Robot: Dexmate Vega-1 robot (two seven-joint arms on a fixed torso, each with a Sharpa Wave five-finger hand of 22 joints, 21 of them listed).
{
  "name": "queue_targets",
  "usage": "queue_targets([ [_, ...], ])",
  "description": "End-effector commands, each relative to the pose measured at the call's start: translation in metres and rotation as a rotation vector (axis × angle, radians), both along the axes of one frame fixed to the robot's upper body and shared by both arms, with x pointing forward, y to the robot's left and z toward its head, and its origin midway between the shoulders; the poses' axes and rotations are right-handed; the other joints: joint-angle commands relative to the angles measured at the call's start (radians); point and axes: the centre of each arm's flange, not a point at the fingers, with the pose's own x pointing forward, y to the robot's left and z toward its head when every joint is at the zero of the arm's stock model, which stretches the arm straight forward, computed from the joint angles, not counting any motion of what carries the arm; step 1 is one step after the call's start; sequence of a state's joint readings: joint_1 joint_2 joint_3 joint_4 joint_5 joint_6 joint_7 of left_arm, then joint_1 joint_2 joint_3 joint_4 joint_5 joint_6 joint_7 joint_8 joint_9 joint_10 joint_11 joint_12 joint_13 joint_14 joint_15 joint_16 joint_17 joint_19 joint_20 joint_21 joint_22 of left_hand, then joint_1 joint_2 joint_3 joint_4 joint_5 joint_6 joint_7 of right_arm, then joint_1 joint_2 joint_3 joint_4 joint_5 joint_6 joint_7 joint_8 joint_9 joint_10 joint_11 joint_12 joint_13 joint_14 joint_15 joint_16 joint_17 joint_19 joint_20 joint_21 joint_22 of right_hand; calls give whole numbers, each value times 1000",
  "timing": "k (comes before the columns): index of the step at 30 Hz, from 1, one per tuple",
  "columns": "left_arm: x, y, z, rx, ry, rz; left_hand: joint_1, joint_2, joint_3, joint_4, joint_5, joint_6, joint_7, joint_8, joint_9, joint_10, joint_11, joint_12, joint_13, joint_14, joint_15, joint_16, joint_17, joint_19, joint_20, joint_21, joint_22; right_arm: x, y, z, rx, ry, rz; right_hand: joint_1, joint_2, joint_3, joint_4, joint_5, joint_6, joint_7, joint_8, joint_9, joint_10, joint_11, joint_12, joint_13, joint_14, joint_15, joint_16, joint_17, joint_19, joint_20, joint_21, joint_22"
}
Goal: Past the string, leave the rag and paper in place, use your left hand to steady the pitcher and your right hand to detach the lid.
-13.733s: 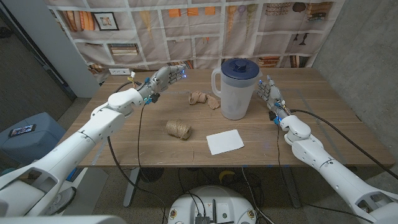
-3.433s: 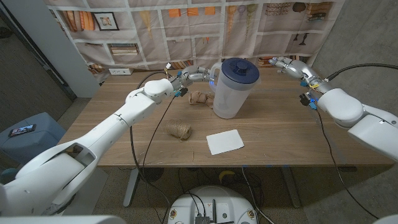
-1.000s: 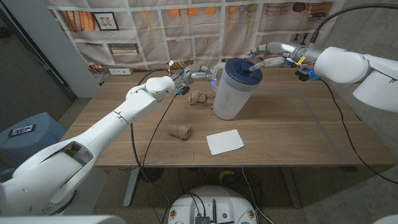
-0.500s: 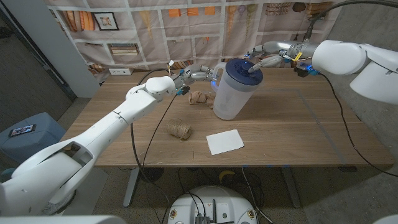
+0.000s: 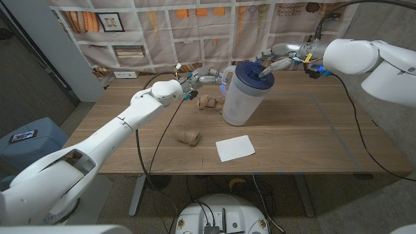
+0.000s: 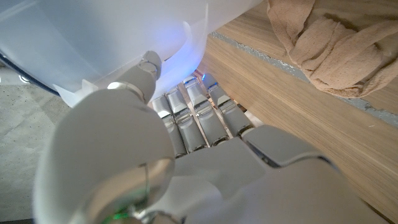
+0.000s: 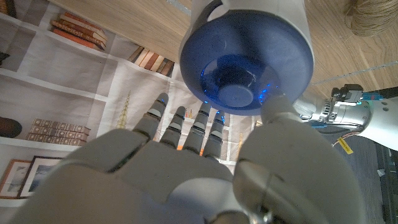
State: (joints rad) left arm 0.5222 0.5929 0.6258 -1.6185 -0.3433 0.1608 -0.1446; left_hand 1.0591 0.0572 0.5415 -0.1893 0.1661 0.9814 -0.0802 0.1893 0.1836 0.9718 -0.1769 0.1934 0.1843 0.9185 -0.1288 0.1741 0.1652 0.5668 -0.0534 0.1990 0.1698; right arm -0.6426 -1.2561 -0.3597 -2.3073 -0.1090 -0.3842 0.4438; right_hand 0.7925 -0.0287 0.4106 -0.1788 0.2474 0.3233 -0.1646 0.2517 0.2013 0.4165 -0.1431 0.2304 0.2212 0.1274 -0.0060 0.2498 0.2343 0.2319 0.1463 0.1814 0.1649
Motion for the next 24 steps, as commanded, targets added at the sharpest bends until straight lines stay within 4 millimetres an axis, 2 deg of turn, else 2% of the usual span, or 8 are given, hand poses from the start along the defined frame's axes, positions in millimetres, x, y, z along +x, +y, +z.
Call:
queue_targets([
  [1,0,2,0,-6,2,0,-37,48,25,14,6,31,23,10,6,7,0,3,1,12,-101,7,5,11,-151,0,4,3,4,-2,-20,-21,-10,14,-6,5,2,-9,21,-3,10,3,23,-3,7,6,20,-8,12,4,17,-7,8,2],
  [12,2,0,1,-1,3,-6,-39,48,26,14,6,31,22,10,6,7,5,2,2,16,-101,8,5,13,-150,0,4,4,9,-4,-36,-49,-29,43,-22,5,0,-33,28,-15,18,6,53,-20,11,9,48,-28,27,6,34,-23,11,2],
  [17,2,-2,1,1,6,-10,-40,48,25,15,6,32,22,11,6,8,2,2,2,19,-101,9,6,13,-151,0,3,4,10,-4,-46,-61,-41,67,-26,6,2,-50,52,-25,31,8,83,-39,15,10,71,-48,40,9,48,-37,13,2],
  [24,1,-2,0,6,3,-11,-40,47,26,14,6,34,21,11,7,9,1,2,2,19,-102,8,5,13,-151,0,4,4,12,1,-64,-48,-46,83,-25,6,7,-61,91,-24,50,9,116,-55,19,13,91,-58,53,14,58,-43,12,2],
])
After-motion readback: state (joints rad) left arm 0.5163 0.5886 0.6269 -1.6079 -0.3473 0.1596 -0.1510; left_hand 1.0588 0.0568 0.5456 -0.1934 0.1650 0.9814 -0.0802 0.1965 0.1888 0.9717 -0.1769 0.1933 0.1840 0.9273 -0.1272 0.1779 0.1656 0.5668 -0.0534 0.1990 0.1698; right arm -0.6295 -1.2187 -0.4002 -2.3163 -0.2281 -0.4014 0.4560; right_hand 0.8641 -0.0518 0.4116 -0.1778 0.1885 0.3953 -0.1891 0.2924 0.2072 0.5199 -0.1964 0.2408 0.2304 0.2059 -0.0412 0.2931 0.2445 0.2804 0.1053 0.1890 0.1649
